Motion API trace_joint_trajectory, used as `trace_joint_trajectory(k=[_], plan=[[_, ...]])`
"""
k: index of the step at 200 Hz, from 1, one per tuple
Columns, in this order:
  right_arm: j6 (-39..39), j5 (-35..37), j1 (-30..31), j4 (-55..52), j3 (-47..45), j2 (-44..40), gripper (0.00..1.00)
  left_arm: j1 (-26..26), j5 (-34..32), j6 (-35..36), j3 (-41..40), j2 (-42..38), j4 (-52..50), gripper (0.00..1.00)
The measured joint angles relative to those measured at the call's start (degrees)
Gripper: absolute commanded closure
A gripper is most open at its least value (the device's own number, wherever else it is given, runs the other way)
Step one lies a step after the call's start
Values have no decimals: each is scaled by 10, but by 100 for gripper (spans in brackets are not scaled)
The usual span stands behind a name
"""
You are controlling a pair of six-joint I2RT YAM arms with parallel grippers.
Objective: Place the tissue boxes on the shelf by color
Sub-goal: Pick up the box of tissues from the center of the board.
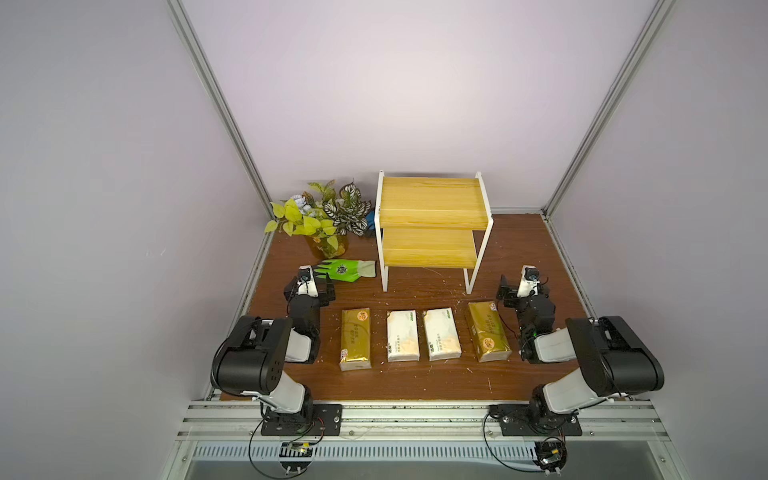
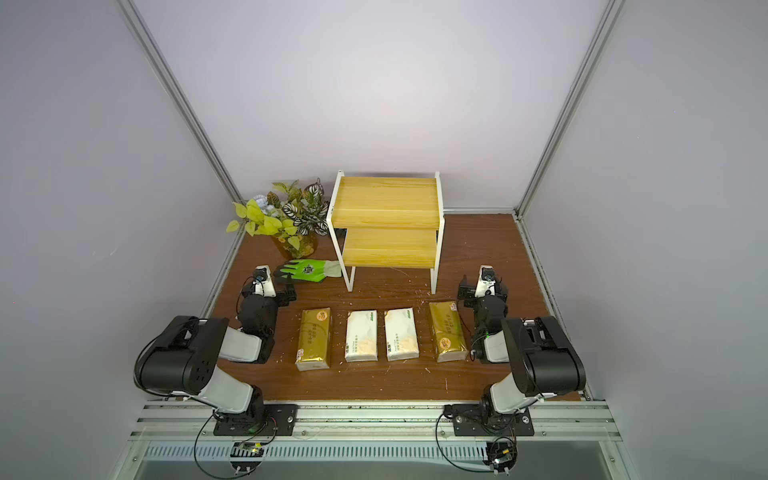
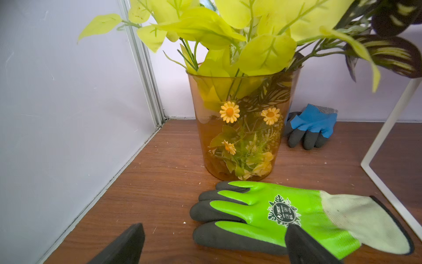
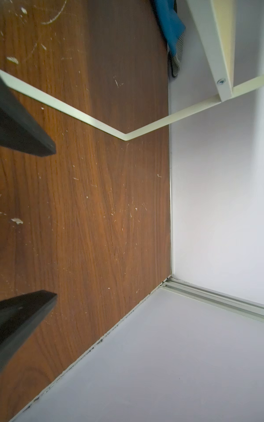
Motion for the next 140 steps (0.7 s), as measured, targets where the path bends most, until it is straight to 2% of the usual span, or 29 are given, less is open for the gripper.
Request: trace_joint_trajectory(k=[140], plan=[[0,0,0,0,0,0,0,-4,-5,1,0,0,0,0]])
